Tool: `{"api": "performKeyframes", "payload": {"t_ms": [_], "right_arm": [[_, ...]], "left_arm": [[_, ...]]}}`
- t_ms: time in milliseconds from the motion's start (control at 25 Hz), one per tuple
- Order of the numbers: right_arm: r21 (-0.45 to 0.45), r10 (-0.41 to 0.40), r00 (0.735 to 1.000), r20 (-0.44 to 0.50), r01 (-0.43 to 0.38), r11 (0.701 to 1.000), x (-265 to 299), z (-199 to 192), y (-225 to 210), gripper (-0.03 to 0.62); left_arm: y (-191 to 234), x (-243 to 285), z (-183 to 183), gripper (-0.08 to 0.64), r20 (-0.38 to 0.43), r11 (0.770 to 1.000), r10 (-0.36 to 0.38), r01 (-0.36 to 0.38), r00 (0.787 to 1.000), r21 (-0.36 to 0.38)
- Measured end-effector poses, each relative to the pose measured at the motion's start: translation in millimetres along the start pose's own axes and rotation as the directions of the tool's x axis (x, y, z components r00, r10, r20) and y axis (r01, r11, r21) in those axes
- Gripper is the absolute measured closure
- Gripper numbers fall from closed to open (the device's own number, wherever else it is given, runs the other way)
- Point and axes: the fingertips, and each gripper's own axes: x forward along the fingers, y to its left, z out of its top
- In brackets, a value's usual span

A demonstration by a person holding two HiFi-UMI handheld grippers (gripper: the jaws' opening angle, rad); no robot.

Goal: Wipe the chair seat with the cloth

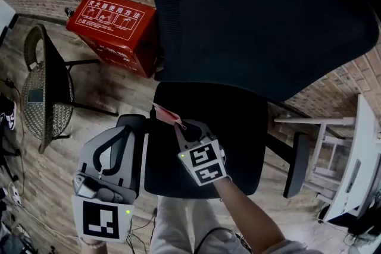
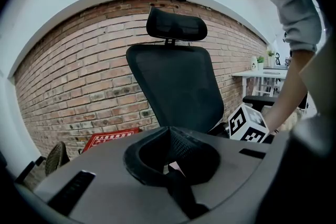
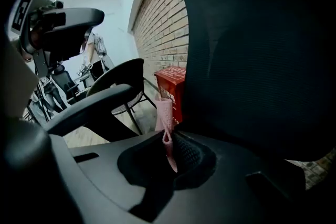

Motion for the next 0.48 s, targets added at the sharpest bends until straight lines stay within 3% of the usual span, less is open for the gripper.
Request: {"api": "performKeyframes", "payload": {"t_ms": [480], "right_arm": [[-0.030,-0.053,0.992,-0.112,0.050,0.998,85.5,-34.1,-23.2,0.538]], "left_arm": [[10.3,11.9,-37.5,0.541,-0.057,0.997,-0.012,0.007,0.998,-0.073]]}}
